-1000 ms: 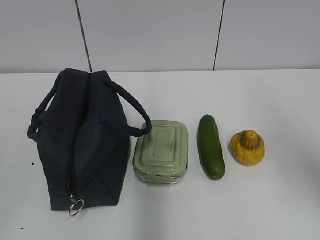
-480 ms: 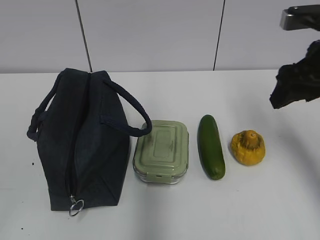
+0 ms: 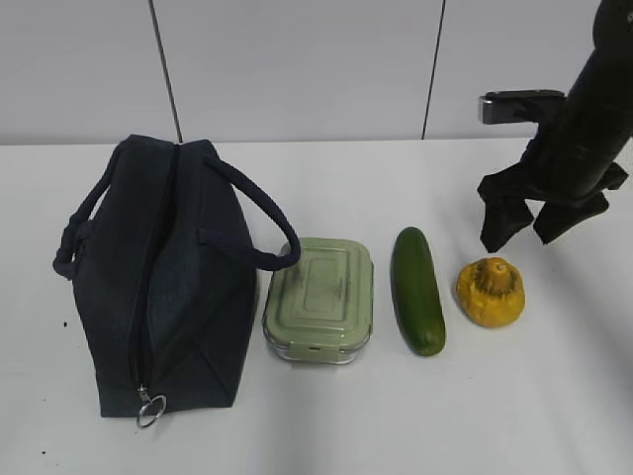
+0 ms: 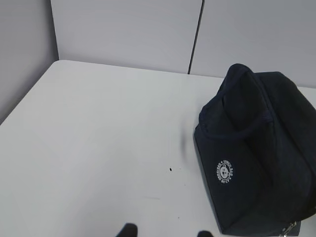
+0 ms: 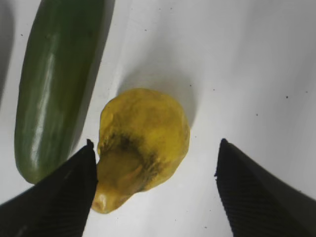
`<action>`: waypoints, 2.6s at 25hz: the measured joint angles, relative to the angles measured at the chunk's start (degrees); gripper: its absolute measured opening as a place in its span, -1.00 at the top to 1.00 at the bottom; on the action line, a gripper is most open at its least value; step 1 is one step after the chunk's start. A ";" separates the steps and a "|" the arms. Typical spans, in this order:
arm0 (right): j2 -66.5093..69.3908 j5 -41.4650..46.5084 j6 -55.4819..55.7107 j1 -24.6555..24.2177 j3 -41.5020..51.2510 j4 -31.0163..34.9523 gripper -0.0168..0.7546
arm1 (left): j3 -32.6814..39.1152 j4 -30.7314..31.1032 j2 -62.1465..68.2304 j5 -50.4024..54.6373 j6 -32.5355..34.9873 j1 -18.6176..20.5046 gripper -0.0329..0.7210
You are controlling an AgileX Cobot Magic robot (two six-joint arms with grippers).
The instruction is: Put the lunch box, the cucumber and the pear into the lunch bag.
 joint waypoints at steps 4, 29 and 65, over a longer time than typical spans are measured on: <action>2.99 0.36 0.00 0.94 -1.24 0.24 -0.56 | 0.00 0.00 0.00 0.00 0.00 0.00 0.29; 6.93 4.89 3.76 5.65 -3.56 -7.43 0.03 | 0.00 0.00 0.00 0.00 0.00 -0.06 0.29; -0.69 11.77 1.07 5.68 -24.38 7.93 0.36 | -0.56 -48.46 45.72 -22.26 38.44 -0.06 -0.04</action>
